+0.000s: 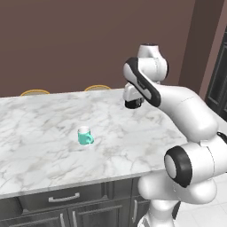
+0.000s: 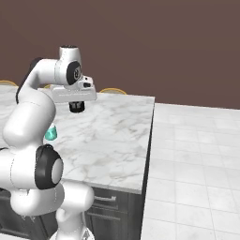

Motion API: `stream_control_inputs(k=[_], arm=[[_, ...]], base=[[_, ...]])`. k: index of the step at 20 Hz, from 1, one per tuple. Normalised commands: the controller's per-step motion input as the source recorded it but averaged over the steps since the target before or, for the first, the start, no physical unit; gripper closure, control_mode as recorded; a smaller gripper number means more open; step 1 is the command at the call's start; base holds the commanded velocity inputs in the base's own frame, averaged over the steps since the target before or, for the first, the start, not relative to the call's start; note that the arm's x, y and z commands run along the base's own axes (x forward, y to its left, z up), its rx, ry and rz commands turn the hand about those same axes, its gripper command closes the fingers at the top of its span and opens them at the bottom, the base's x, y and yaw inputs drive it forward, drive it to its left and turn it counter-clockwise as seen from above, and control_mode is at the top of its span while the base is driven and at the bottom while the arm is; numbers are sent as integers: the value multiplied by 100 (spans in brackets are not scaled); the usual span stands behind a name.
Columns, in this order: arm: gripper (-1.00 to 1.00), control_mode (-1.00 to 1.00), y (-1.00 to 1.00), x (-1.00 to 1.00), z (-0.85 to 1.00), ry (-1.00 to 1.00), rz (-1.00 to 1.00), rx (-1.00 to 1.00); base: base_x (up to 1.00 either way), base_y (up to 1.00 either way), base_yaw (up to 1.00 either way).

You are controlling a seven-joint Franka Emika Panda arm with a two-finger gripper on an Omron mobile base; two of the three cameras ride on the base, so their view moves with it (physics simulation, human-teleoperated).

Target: Pick the mug and mug and place them in the sink. Then turn on the water.

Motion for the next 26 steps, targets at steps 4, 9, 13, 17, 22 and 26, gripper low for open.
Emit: stream_control_inputs(k=[4,9,13,17,22,26], arm=[[100,-100,-20,-1,6,0,-7,0],[100,-100,-28,-12,3,0,-6,0],[100,-100,-26,-14,4,0,-6,0],[100,-100,-23,-13,1,0,-6,0],[100,-100,-6,-15,0,0,-2,-8],[100,-100,-1,-4,0,0,-2,-10]], base=[[0,0,0],[0,0,0],[0,0,0],[0,0,0],[0,0,0],[0,0,0]])
